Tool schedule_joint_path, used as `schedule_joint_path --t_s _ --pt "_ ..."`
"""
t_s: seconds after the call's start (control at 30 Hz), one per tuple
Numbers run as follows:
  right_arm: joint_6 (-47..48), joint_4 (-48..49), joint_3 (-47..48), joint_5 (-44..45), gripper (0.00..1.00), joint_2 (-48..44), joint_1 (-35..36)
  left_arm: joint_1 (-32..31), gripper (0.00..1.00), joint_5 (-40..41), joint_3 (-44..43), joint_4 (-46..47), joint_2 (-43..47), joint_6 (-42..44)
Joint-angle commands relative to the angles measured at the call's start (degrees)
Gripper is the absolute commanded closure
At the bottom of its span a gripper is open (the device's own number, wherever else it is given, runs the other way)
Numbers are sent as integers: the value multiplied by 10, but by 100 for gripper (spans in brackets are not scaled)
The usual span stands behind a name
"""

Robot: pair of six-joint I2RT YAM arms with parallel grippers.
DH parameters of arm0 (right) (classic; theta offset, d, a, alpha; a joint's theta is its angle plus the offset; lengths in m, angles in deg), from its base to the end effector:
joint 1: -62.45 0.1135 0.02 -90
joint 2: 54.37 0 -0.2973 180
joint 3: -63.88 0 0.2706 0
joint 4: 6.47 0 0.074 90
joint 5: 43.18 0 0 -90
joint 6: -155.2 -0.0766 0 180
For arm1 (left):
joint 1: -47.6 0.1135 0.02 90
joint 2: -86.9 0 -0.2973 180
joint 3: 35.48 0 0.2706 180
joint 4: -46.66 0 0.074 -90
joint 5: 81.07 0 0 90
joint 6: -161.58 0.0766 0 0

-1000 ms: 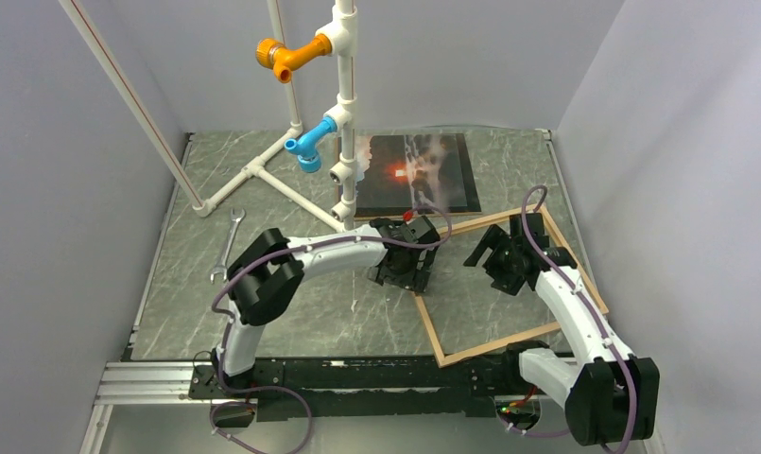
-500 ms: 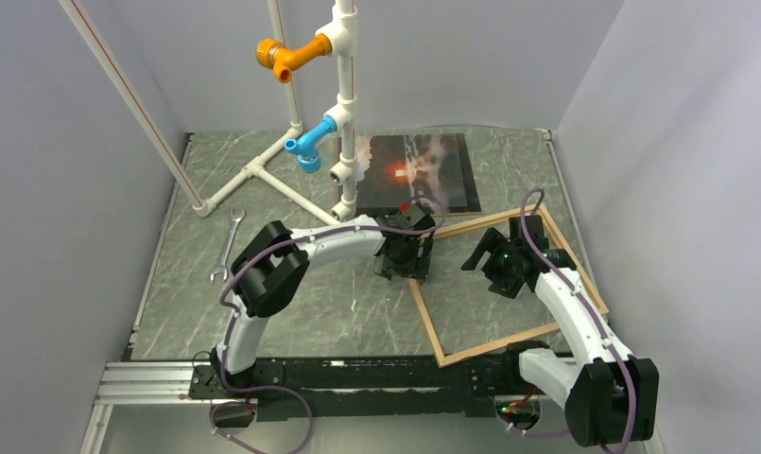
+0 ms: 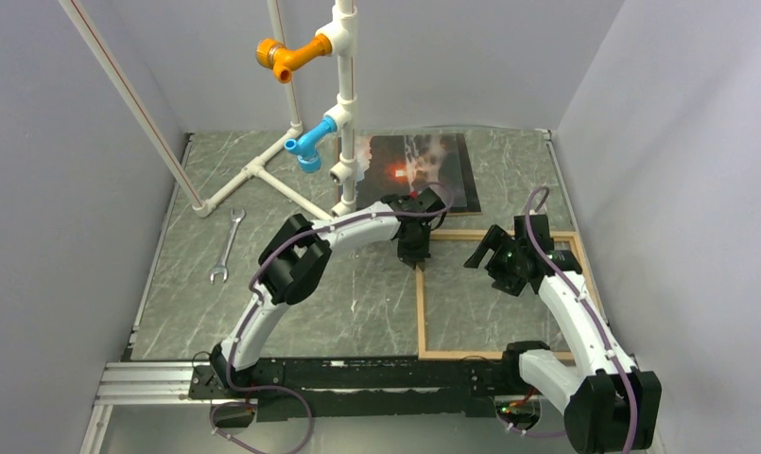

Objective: Put the photo into the frame
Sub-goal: Adjust the photo frame at the corner of the board.

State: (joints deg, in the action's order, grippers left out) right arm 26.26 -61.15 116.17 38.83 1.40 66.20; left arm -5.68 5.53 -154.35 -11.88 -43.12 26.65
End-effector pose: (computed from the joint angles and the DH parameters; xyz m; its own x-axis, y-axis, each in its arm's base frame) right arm 0.2008 0.0238 0.2156 -0.7460 0.5748 -0.3361 0.4255 0.7998 0.4234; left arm 0.3126 -0.4267 0.1477 -0.9708 0.1223 -0.2065 0.1792 0.9418 -0.2845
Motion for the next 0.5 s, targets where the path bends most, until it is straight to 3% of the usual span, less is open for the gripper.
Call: schedule_joint_path --t_s 0.0,0.3,0.47 --pt "5 -9 21 -3 13 -11 -5 -10 100 -36 19 6 23 49" --pt "9 -10 22 -9 13 -18 -8 -10 100 -14 106 108 103 -8" --pt "15 -10 24 -7 13 -24 -9 -13 100 1 200 223 167 -78"
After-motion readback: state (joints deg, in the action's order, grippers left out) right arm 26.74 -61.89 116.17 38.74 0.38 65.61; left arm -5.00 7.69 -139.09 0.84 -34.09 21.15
